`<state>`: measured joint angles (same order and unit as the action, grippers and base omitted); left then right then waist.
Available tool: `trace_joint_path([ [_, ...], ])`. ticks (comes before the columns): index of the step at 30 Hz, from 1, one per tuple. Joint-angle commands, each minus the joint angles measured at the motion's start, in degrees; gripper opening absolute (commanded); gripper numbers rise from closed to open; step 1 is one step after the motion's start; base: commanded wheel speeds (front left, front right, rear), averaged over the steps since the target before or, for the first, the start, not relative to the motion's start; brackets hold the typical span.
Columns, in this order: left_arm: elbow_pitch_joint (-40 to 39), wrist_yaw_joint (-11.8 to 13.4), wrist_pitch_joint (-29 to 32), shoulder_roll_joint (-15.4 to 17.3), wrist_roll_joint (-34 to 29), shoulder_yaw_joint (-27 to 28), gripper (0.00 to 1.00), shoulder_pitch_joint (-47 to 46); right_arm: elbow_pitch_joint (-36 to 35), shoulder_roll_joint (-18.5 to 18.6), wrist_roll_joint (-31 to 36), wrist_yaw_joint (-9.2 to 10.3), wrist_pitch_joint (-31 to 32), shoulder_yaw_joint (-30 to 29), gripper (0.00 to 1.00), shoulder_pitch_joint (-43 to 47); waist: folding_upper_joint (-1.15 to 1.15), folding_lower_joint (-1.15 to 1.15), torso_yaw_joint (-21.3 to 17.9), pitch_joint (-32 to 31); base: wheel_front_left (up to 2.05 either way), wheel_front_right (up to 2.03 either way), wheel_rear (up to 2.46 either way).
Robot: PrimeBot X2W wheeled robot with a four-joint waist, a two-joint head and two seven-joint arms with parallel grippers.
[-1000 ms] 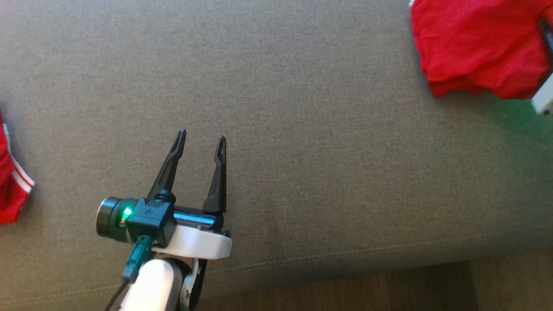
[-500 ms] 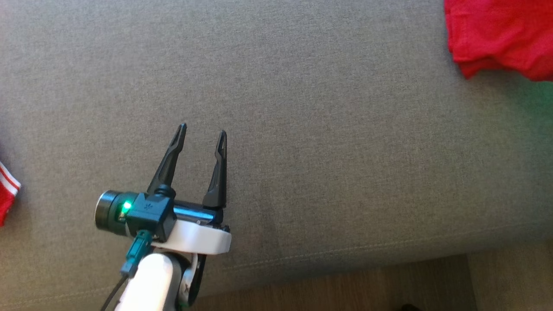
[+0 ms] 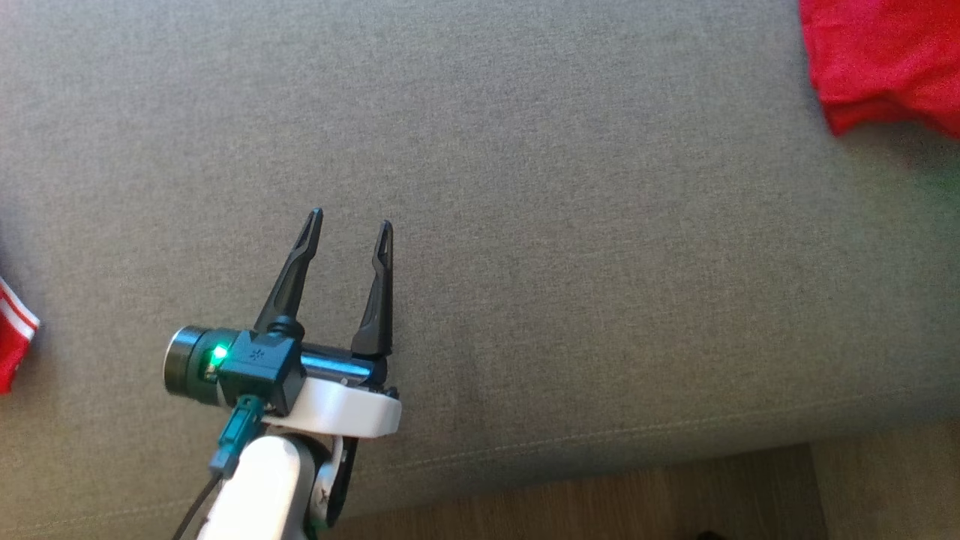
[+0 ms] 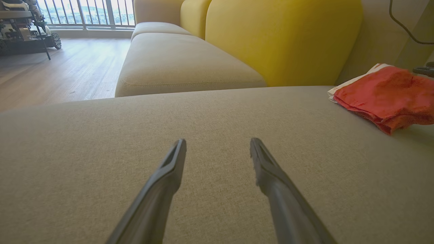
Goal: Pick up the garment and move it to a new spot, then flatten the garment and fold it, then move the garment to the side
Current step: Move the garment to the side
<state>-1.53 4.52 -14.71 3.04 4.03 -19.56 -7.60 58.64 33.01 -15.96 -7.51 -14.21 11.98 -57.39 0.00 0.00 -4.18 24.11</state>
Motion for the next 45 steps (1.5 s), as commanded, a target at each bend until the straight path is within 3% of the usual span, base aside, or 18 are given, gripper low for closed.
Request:
trace_joint_path([
  [1, -1.62, 0.2, -0.29, -0.16, -0.55, 1.82, 1.0, -1.31, -1.08, 0.87, 0.91, 0.02, -0.64, -0.29, 1.0, -0.36, 0.0, 0.0, 0.01, -0.27, 0.0, 0.0, 0.0],
  [7, -1.41, 0.78, -0.29, -0.16, -0.29, 2.37, 1.0, -0.31, -7.75, -2.07, 9.32, 0.02, -0.76, -6.74, 1.0, 2.31, 0.0, 0.0, -0.15, -2.82, 0.0, 0.0, 0.0],
  [11, -1.27, 1.5, -0.29, -0.16, 0.37, 2.78, 1.0, 0.9, -15.82, -8.84, 13.33, 0.02, -0.77, -9.85, 1.0, 7.95, 0.0, 0.0, -0.13, -5.76, 0.0, 0.0, 0.0],
  [16, -1.09, 2.65, -0.29, -0.16, 1.31, 3.32, 1.0, 2.75, -24.15, -16.54, 15.73, 0.02, -0.78, -9.21, 1.0, 16.55, 0.0, 0.0, 0.79, -10.08, 0.0, 0.0, 0.0],
  [22, -0.92, 4.22, -0.29, -0.16, 3.64, 4.96, 1.0, 4.98, -28.86, -25.89, 14.62, 0.02, -0.78, -10.46, 1.0, 24.61, 0.0, 0.0, 2.21, -14.15, 0.0, 0.0, 0.0],
  [25, -0.95, 4.64, -0.29, -0.16, 4.36, 5.05, 1.0, 5.95, -31.45, -28.77, 14.59, 0.02, -0.78, -10.73, 1.0, 29.18, 0.0, 0.0, 3.31, -16.28, 0.0, 0.0, 0.0],
  [37, -0.87, 5.41, -0.29, -0.16, 6.87, 7.65, 1.0, 12.35, -54.13, -30.11, 12.84, 0.02, -0.78, -9.33, 1.0, 52.3, 0.0, 0.0, 5.12, -22.74, 0.0, 0.0, 0.0],
  [45, 0.56, 4.11, -0.29, -0.16, 6.24, 9.24, 1.0, 14.38, -57.08, -30.12, 13.16, 0.02, -0.79, -12.29, 1.0, 58.68, 0.0, 0.0, 4.61, -25.15, 0.0, 0.0, 0.0],
])
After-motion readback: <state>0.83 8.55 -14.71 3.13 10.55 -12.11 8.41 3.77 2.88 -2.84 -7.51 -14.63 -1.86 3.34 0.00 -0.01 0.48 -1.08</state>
